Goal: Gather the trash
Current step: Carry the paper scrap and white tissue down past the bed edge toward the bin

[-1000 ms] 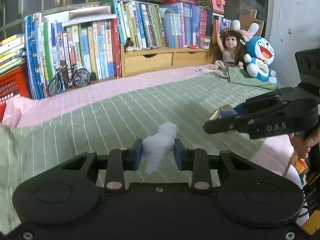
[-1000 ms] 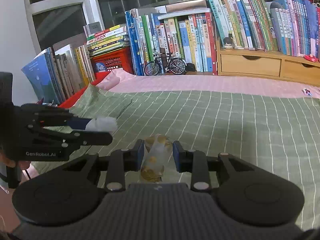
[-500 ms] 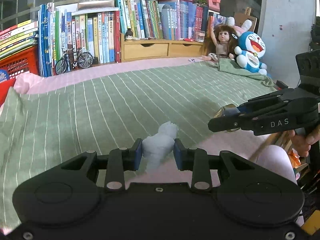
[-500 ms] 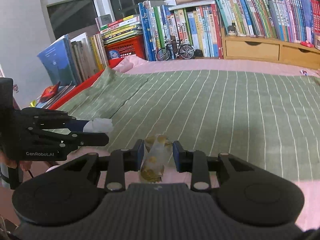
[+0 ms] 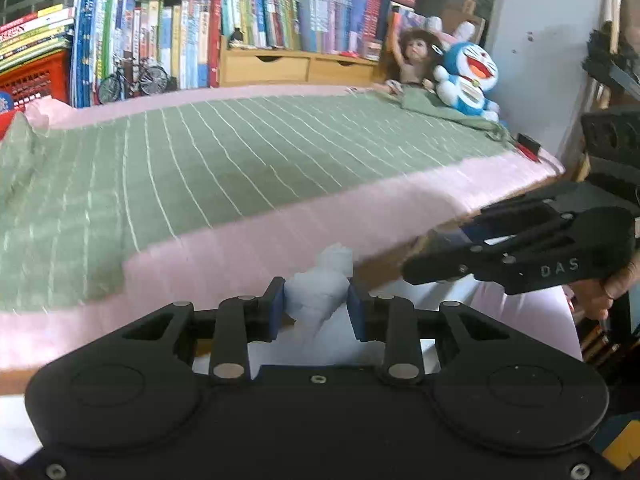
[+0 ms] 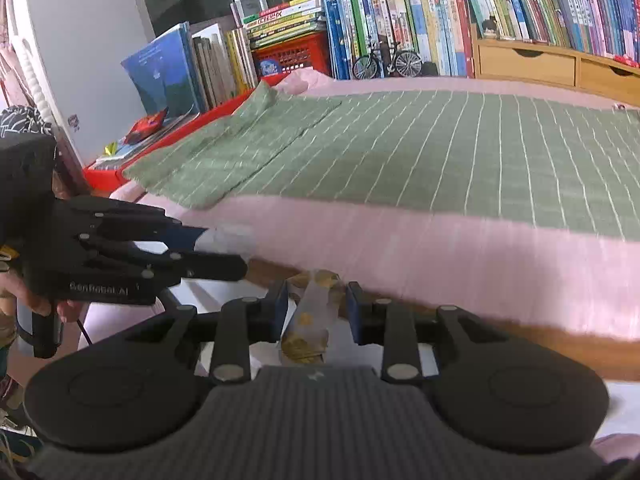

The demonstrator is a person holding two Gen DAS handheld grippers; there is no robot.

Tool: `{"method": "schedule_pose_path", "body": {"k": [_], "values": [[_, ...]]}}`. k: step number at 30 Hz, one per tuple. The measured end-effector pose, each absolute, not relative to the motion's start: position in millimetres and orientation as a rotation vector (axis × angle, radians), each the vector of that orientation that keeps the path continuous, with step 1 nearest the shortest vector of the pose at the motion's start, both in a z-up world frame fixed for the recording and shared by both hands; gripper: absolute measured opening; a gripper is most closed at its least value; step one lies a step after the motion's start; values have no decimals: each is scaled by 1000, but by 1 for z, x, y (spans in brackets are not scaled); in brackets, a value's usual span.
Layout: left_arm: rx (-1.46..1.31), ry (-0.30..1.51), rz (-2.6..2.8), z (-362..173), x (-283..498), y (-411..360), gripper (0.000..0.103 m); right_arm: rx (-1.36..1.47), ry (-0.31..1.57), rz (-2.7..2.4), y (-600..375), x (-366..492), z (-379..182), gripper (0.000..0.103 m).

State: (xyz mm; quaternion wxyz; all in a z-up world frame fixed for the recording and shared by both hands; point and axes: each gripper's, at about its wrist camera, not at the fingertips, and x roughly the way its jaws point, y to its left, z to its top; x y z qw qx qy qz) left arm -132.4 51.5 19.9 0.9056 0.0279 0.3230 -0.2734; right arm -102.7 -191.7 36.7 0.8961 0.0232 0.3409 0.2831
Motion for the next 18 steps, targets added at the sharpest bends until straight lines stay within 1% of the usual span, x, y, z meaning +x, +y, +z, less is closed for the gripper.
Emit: {"method": "schedule_pose_path", "body": {"k": [9, 18], "values": [[64, 719, -566, -22, -162, 38, 31, 24, 773, 581, -184, -128, 4, 36], [38, 825, -550, -65, -167, 42, 31, 59, 866, 557, -184, -143, -32, 36]]}}
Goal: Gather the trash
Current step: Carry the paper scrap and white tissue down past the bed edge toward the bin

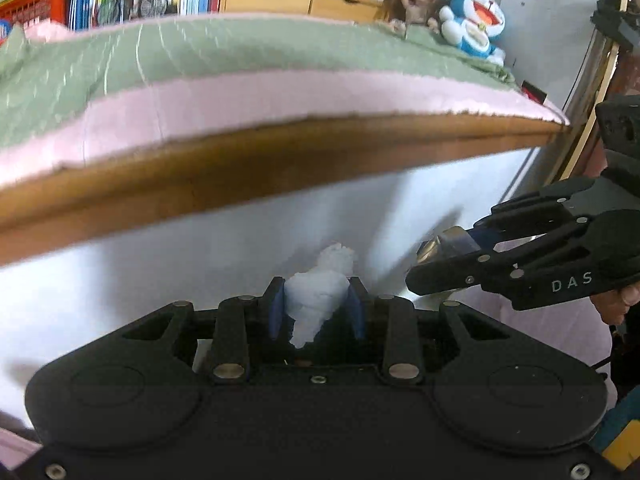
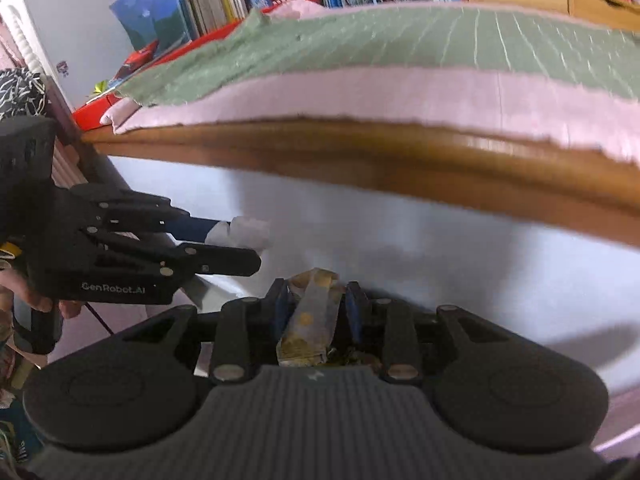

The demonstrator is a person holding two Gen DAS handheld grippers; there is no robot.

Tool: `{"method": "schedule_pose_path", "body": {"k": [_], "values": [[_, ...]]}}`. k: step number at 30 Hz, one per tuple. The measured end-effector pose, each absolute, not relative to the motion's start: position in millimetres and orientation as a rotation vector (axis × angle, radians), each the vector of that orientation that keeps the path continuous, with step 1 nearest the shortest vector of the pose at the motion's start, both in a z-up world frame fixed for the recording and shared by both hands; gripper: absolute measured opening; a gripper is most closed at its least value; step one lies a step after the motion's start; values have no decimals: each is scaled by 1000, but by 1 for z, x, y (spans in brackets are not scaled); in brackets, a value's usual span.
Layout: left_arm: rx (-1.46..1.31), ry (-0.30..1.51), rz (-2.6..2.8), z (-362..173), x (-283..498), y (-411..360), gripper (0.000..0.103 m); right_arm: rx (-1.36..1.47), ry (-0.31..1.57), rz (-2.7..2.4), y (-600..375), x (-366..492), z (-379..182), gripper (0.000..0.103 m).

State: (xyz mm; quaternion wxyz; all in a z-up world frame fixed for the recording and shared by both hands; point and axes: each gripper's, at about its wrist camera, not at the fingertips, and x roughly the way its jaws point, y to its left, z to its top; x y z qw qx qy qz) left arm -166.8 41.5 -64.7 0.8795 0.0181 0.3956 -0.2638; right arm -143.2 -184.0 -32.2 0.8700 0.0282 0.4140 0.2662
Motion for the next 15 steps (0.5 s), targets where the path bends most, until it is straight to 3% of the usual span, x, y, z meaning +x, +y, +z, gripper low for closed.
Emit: {"method": "schedule_pose_path", "body": {"k": [10, 12, 13, 14, 15], "values": [[27, 923, -540, -104, -174, 45, 32, 72, 921, 520, -185, -148, -49, 37], [27, 931, -534, -107, -174, 45, 33, 74, 926, 520, -184, -147, -50, 42], [37, 930, -527, -108, -175, 44, 36, 74, 926, 510, -184, -147, -50, 55], [56, 928, -514, -109, -175, 43, 53, 73, 927, 495, -184, -145, -50, 75], [73, 924, -491, -109, -176, 41, 86, 74, 930, 470, -183, -144, -50, 95]]}}
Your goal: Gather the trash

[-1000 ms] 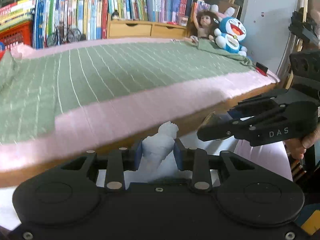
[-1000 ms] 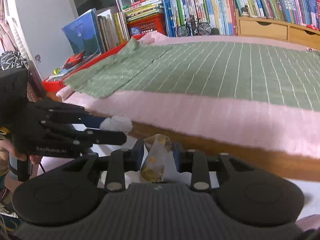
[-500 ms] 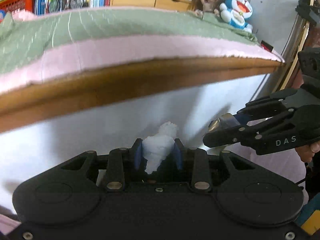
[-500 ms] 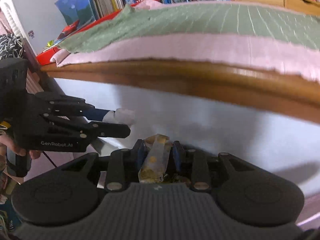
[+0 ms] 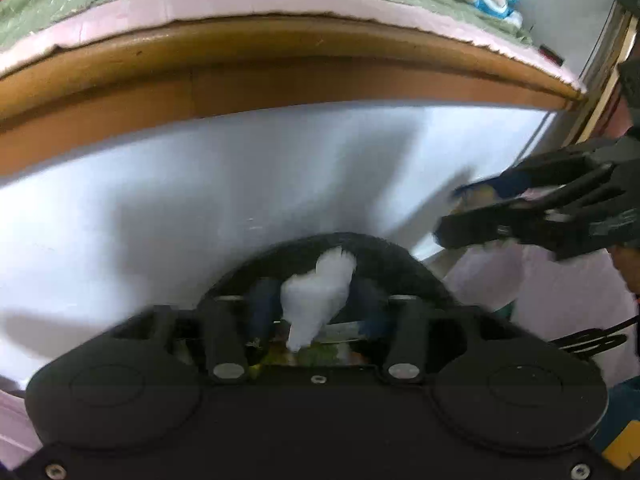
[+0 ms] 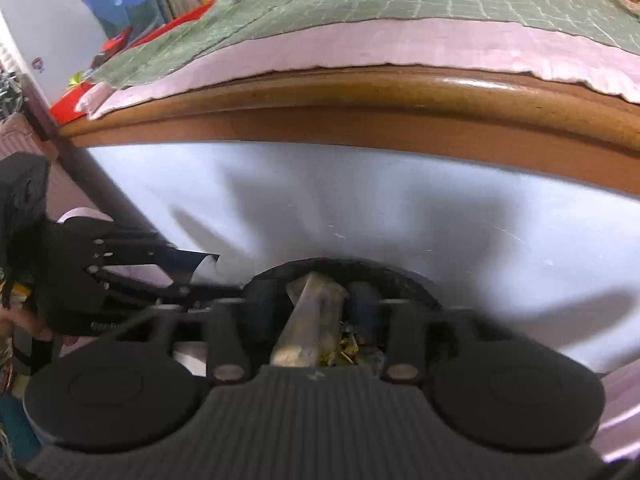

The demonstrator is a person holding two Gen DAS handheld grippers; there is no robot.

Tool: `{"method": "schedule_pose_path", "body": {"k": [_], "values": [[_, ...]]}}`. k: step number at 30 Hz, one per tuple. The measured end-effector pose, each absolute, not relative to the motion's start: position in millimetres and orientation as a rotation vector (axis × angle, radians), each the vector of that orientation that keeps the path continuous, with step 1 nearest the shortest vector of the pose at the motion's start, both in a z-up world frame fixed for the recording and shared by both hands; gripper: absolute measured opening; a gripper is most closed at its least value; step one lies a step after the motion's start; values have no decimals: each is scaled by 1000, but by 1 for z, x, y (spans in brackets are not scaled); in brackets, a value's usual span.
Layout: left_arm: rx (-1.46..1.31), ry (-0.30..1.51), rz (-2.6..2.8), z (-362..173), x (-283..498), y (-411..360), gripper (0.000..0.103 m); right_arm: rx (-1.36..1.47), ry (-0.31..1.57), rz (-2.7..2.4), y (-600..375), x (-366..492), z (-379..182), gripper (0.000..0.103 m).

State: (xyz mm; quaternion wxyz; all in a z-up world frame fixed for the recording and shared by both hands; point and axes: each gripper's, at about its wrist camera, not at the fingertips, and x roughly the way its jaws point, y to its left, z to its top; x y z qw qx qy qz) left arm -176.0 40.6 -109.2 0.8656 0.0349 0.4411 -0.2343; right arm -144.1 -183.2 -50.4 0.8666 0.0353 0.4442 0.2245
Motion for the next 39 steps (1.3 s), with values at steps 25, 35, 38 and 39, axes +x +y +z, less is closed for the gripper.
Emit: {"method": "schedule_pose_path", "body": {"k": [25, 35, 38, 39], "values": [[40, 1236, -177, -172, -172, 32, 103, 11, 1239, 325, -168, -139, -123, 103], [65, 1306, -157, -190, -174, 26, 103, -13, 1320, 265, -170, -143, -144, 103], [63, 1310, -154, -193, -173, 26, 103, -6, 1328, 259, -172, -141, -146, 103], [61, 1313, -152, -195, -173, 26, 103, -5, 1331, 258, -171, -141, -148, 103]]}}
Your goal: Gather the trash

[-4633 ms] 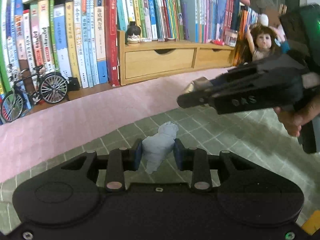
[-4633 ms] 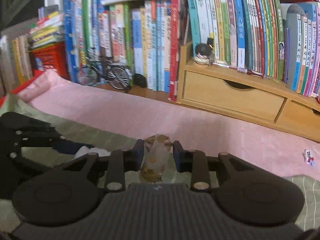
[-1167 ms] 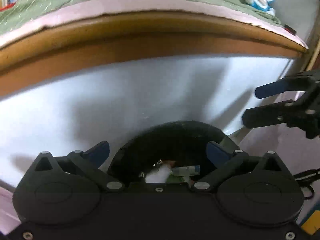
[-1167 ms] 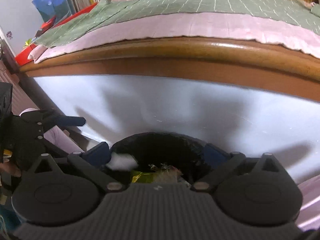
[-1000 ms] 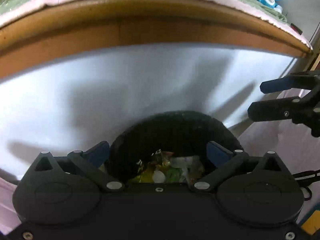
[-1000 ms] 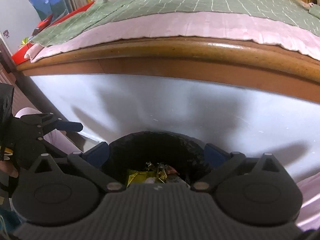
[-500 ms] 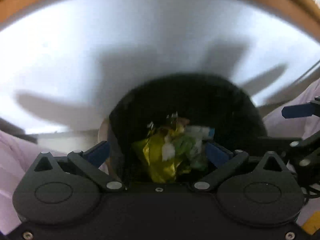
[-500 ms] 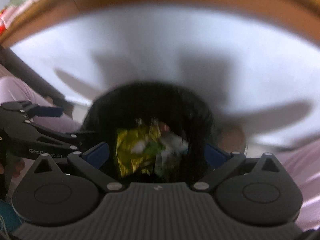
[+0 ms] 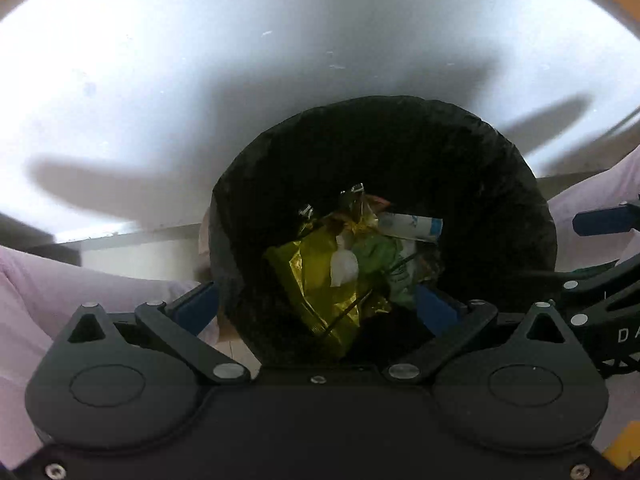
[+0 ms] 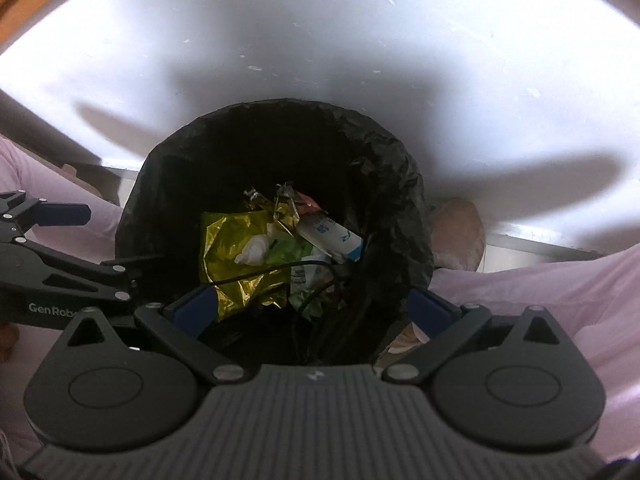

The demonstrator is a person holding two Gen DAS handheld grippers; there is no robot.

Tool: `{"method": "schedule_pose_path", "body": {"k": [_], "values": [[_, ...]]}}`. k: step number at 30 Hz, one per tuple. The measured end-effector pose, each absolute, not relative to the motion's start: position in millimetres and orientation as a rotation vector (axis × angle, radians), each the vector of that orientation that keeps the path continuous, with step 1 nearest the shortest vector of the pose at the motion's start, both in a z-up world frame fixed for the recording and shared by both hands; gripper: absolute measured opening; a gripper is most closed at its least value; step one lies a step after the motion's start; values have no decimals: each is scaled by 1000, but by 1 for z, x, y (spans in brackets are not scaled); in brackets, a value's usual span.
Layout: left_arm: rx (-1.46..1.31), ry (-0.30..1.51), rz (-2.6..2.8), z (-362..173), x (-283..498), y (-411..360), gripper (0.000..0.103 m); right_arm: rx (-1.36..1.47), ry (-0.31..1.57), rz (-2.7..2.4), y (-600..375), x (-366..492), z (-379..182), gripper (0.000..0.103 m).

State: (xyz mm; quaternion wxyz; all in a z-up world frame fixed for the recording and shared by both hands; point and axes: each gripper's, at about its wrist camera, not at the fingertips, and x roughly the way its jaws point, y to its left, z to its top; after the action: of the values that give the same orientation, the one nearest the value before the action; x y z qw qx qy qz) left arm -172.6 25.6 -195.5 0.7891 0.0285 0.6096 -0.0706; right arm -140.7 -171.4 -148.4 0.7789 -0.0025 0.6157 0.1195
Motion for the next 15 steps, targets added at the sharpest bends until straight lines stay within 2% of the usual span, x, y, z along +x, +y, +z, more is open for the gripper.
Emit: {"method": "schedule_pose_path", "body": {"k": [15], "values": [[53, 1332, -146, -204, -173, 26, 103, -16, 1338, 242, -168, -140, -152, 103]]}}
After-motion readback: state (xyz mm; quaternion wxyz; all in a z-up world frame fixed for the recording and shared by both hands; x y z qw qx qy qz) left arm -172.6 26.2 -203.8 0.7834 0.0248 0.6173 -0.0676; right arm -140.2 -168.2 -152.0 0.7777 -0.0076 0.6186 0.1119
